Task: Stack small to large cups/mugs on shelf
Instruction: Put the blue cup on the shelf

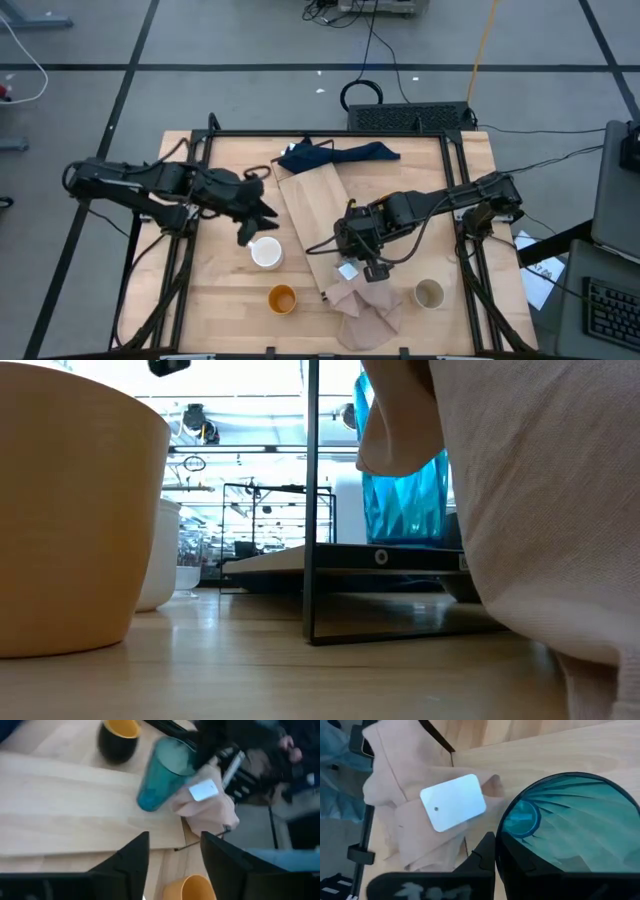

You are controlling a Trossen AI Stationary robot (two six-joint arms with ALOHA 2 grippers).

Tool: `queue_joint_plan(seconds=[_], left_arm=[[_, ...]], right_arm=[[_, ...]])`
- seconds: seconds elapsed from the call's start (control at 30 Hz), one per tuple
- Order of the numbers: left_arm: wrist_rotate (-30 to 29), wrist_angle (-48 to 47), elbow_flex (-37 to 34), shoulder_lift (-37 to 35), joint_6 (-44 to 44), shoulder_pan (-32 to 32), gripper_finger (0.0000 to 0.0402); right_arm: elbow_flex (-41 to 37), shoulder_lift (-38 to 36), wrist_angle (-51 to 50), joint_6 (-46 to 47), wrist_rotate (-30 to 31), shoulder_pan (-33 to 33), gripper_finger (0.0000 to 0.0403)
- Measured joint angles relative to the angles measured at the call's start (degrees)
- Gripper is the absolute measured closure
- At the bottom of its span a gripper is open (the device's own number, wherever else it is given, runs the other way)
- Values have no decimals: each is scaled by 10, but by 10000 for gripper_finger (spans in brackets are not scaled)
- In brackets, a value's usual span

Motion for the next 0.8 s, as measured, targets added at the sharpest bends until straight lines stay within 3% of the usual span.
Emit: queue_joint_plan(seconds=[0.3,0.6,0.8], left_arm=[[19,71,0,31,48,-15,214],[19,62,0,31,-11,-4,215],[4,65,0,31,-35,-6,214]], right_arm=[[0,-24,55,30,-32,1,403],[0,-73,74,31,46,-20,403],[1,-126,166,55,49,-41,403]])
